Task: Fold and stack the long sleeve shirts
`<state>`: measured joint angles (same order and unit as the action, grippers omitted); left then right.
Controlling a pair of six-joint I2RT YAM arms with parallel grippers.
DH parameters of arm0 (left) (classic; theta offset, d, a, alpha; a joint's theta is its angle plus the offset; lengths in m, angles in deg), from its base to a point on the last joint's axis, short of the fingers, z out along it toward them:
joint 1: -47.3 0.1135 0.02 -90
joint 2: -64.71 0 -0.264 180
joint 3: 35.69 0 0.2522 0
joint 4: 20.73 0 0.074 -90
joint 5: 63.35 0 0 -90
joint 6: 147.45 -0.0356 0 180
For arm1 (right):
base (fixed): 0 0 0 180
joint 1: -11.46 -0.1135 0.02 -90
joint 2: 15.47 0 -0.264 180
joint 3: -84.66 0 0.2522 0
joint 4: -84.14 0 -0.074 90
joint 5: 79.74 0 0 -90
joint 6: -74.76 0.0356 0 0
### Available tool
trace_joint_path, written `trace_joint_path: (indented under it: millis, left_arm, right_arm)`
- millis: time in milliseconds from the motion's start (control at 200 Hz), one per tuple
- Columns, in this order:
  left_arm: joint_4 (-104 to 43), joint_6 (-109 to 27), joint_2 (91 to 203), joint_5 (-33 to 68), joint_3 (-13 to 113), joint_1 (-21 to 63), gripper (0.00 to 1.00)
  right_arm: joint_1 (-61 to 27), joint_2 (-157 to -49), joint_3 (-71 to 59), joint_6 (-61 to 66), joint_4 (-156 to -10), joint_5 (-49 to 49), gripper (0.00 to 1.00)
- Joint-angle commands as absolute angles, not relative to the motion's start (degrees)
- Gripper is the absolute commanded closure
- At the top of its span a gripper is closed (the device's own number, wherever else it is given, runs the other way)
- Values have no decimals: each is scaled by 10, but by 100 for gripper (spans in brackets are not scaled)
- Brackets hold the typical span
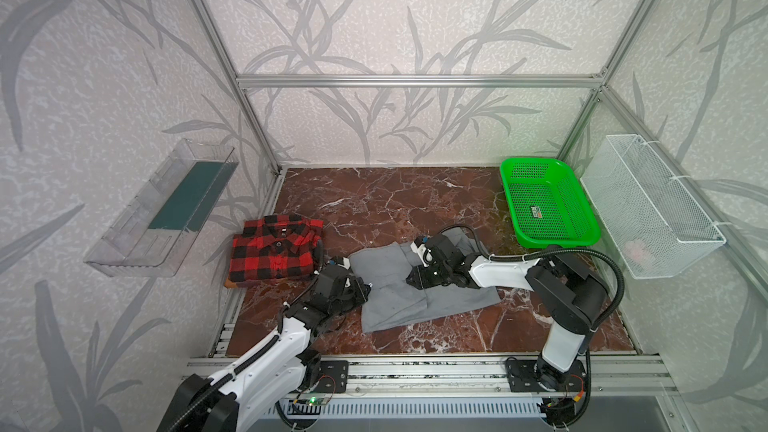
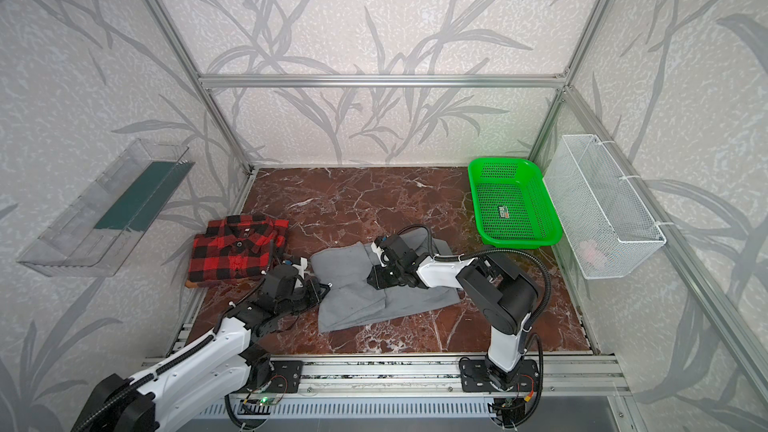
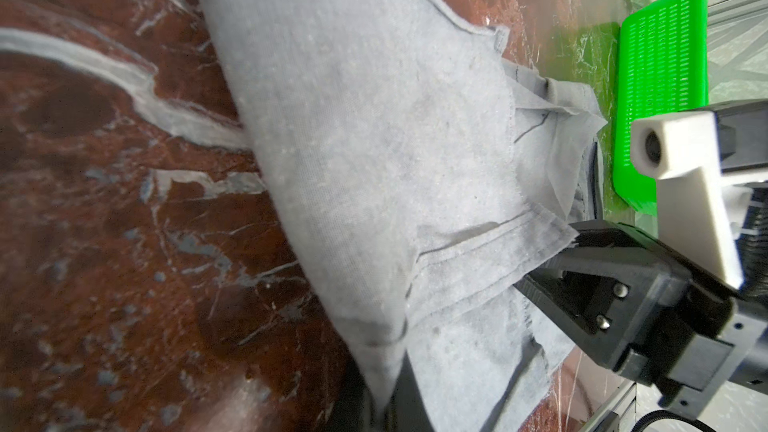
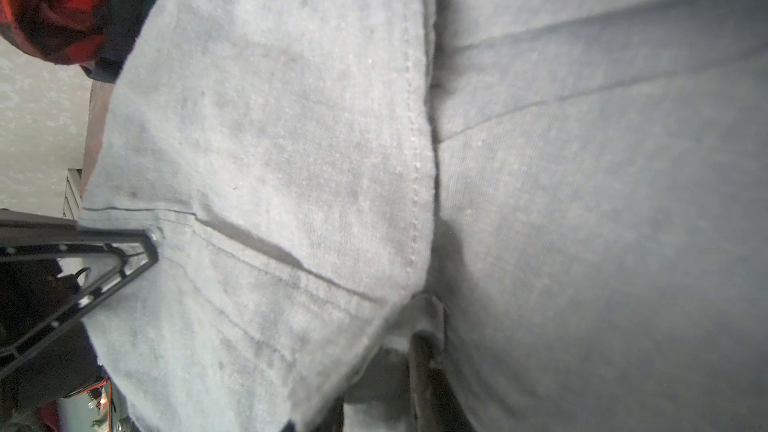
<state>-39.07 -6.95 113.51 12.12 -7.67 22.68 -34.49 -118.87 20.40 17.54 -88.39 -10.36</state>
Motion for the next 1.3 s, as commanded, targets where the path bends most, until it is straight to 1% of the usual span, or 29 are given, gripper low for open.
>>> trace_joint_path:
  millis: [0,125,240,455,755,1085,1295]
  left_arm:
    - [-470,-93,1113,163,-25,229,100]
    - [-570,-110,1124,189,30,229,100]
    - [-660,-137,1157,210,84,229,100]
    - [-752,-176,1225,240,170,227,100]
    - [-905,-284,1329,313,320,226,100]
    - [-1007,-323,1409,371,451,211,100]
    - [-1057,-330,1457,435,511,162,100]
  right_arm:
    - [-351,-1154,219,175,-829,-112,71]
    - [-336,-1112,215,171,-808,-113,69]
    - [-315,-1082,220,159,-788,-110,68]
    - [-256,-999,270,159,-786,-121,67]
    - [-197,-906,341,170,-770,-114,67]
    - [-191,-898,394,178,-819,-109,67]
    - [-182,-902,417,190,-851,-116,67]
